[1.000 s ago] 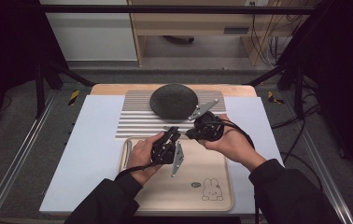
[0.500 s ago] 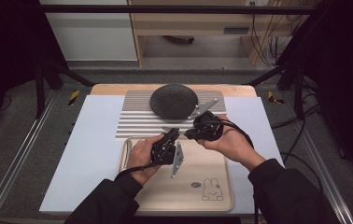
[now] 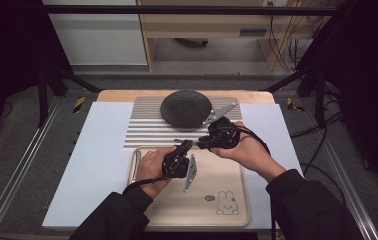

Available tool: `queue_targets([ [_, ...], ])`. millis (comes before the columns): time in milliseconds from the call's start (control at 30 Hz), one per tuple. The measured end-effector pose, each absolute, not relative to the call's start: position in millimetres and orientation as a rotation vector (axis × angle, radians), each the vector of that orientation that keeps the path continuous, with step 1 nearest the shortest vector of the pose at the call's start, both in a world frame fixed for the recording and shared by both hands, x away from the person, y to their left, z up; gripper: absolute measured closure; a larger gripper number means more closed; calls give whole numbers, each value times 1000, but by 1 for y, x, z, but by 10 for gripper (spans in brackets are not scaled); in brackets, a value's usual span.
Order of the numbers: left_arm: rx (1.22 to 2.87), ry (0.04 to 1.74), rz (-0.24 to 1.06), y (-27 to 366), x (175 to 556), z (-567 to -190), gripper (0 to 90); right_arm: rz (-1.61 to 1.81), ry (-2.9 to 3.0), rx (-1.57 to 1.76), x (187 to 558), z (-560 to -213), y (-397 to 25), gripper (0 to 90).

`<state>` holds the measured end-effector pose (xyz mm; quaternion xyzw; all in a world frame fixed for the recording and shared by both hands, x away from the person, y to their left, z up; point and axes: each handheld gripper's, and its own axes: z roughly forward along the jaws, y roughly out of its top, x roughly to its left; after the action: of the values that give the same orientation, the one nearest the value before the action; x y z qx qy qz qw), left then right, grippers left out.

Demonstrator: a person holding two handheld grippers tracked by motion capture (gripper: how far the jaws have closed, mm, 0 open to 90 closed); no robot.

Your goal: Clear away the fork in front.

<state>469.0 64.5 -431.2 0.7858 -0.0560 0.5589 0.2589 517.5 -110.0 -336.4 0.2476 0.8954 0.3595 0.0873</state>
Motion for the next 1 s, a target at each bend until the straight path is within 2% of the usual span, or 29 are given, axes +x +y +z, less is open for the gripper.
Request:
queue_targets([
  [167, 2138, -164, 1516, 64, 469, -432, 873, 1106, 2641, 756, 518, -334, -111, 662],
  [433, 2133, -177, 1515, 66, 465, -434, 873, 1131, 2581, 792, 520, -333, -115, 558],
  [800, 2129, -187, 1505, 70, 461, -437, 873, 1154, 2502, 895, 528, -338, -129, 463],
  [1000, 2127, -196, 1515, 72, 459, -438, 873, 1140, 2458, 944, 531, -340, -133, 356],
])
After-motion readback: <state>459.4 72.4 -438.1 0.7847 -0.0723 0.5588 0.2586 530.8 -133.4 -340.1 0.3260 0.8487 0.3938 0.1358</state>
